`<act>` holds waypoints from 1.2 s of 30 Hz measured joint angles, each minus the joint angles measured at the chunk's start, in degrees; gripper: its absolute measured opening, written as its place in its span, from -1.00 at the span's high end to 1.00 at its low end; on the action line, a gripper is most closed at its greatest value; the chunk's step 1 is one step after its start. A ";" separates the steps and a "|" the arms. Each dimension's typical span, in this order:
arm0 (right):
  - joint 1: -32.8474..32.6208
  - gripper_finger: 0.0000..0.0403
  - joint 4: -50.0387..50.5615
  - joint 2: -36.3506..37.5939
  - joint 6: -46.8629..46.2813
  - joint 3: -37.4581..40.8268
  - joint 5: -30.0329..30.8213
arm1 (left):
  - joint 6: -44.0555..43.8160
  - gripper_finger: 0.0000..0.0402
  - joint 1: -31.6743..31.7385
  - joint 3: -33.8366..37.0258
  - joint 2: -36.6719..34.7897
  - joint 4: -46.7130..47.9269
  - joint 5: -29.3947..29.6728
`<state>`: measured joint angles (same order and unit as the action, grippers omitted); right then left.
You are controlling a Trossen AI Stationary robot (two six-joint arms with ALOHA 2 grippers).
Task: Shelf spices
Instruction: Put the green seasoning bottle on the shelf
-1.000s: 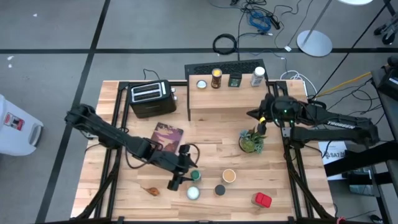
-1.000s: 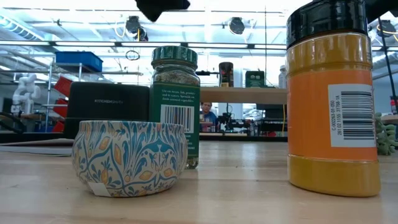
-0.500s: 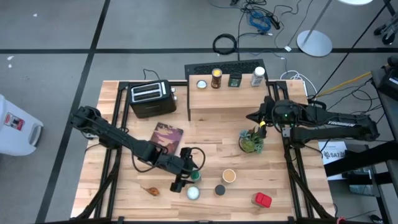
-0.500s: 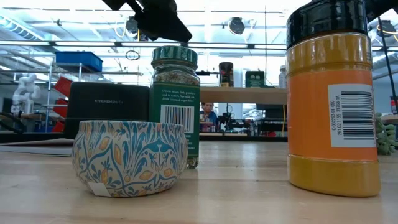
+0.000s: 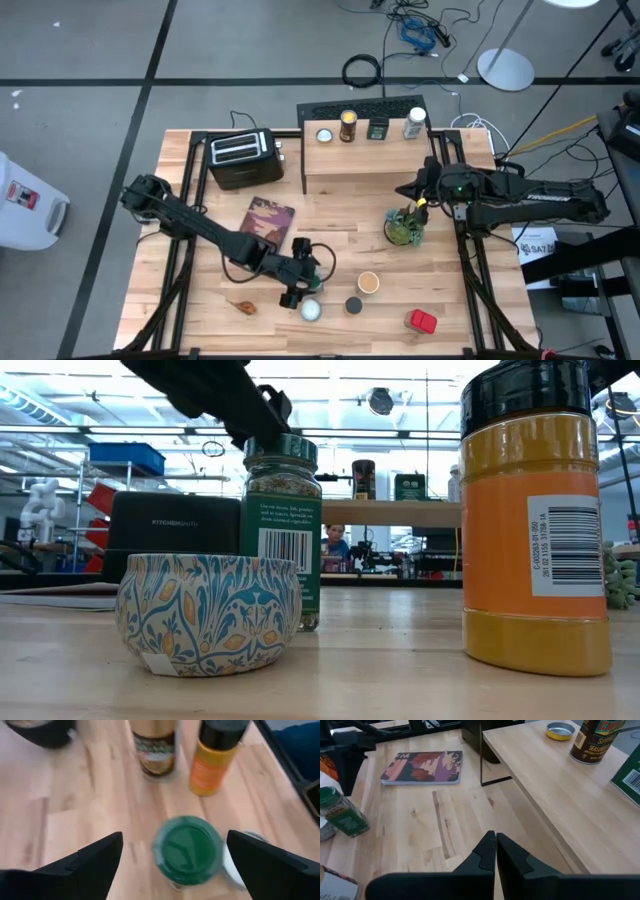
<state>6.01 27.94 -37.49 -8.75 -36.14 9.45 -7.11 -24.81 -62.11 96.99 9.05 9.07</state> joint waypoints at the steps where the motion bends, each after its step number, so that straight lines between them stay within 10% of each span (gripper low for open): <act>1: -0.14 1.00 0.00 -0.09 -0.06 0.00 0.01 | 0.37 -0.83 -0.09 -0.02 0.00 -0.14 0.91; 36: -0.19 1.00 -0.27 -1.23 -1.12 0.02 -0.04 | 1.98 -0.39 -0.66 0.03 3.17 -2.89 -0.68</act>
<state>5.82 27.67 -38.72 -9.87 -36.12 9.41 -5.13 -25.47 -62.08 100.16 6.16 8.39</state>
